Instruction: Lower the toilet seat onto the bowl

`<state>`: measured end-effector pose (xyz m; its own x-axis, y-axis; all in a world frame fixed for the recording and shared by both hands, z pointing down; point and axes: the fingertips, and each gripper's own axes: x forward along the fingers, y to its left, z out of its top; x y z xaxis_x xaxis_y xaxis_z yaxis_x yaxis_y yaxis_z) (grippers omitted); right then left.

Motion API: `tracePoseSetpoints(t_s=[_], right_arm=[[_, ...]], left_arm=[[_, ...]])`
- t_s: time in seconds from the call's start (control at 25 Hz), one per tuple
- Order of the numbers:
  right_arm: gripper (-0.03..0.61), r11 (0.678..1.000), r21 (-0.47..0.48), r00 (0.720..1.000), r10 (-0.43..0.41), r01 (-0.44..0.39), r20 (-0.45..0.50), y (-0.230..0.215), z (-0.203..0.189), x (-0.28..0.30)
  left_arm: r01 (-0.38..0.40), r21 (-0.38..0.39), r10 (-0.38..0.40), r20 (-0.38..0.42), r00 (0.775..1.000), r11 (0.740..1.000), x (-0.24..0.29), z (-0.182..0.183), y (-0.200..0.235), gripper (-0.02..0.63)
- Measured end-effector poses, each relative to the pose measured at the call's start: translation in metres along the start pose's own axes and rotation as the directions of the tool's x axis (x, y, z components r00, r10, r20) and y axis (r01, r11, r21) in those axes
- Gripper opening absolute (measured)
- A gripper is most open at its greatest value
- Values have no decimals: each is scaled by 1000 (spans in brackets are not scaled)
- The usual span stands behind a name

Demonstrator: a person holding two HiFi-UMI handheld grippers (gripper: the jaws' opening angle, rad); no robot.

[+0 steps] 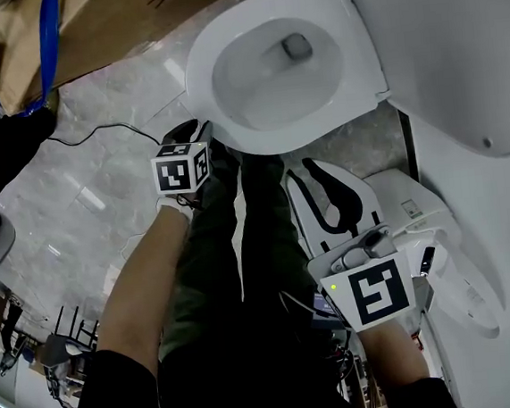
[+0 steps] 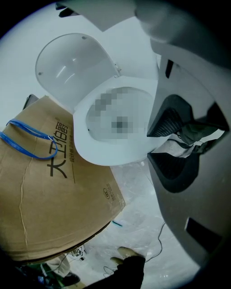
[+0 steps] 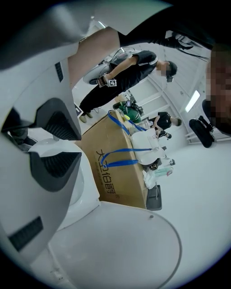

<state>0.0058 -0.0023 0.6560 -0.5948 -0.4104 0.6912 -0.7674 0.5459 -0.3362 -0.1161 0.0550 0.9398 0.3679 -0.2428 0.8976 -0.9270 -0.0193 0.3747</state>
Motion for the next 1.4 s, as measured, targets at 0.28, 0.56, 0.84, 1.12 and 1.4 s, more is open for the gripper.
tracePoseSetpoints(t_s=[0.28,0.56,0.84,1.12,1.4], right_arm=[[98,1000,-25,1000,14,-14,6,6,8,-12],[100,998,-68,1000,-6,7,10,7,29,-38],[98,996,-80,997,-27,32,72,13,71,-76],[92,990,-111,981,-66,87,183,28,140,-136],[78,983,-114,942,-102,146,321,51,200,-203]], left_arm=[[-40,69,40,8,999,997,-12,14,-3,118],[35,52,-39,81,996,998,-61,49,-36,117],[150,28,-153,189,970,988,-171,89,-92,115],[205,218,-278,390,878,954,-326,157,-177,107],[202,431,-432,542,721,879,-467,213,-270,92]])
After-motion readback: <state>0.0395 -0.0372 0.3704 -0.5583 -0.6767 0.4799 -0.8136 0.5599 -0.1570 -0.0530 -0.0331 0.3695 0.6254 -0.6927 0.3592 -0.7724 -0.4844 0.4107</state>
